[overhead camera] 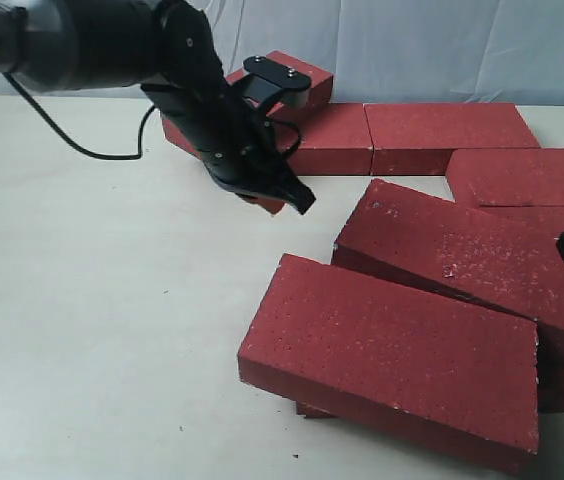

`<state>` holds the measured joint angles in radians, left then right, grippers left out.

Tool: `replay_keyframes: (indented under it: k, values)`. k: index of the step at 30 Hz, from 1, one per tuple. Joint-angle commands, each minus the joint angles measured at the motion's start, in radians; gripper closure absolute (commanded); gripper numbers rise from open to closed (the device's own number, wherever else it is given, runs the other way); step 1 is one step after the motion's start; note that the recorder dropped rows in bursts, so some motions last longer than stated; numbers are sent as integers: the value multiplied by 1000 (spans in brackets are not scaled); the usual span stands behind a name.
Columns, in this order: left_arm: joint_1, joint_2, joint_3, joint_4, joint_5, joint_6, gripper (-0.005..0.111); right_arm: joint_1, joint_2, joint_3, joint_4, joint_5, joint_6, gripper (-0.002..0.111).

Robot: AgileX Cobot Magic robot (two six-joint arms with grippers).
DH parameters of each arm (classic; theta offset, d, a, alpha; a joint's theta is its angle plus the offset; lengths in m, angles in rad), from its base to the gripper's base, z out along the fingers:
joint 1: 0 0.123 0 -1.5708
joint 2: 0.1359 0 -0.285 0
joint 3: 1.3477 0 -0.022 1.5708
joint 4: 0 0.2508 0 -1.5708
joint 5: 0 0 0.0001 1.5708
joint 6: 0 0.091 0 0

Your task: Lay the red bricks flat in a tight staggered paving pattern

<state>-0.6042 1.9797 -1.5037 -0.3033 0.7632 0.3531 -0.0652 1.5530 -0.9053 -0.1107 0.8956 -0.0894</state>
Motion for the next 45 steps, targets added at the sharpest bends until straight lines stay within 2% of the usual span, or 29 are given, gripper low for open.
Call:
replay_keyframes:
  k: [1, 7, 16, 25, 27, 32, 36, 39, 45]
  values:
    - [-31, 69, -81, -34, 1, 5, 107, -5, 9, 1, 10, -14, -6, 109]
    - [-57, 142, -159, -58, 3, 5, 107, -5, 9, 1, 35, -14, -6, 109]
    - [-95, 179, -212, -103, 18, 7, 107, -5, 9, 1, 53, -20, -6, 109]
    - [-107, 183, -211, -117, 18, 28, 107, -5, 9, 3, 215, -58, -102, 109]
    - [-107, 170, -211, -102, 16, 47, 107, -4, 7, -3, 218, -66, -104, 109]
    - [-101, 43, -211, -77, -2, 47, 107, -4, -36, -153, 272, 57, -129, 109]
    - [-50, -39, -211, -60, 11, 32, 107, 8, -40, -293, 359, 127, -154, 109]
    - [17, -69, -211, -56, 73, 21, 107, 79, -16, -361, 397, 109, -180, 109]
    - [86, -90, -211, 4, 162, 10, 107, 222, 87, -479, 409, 90, -180, 109]
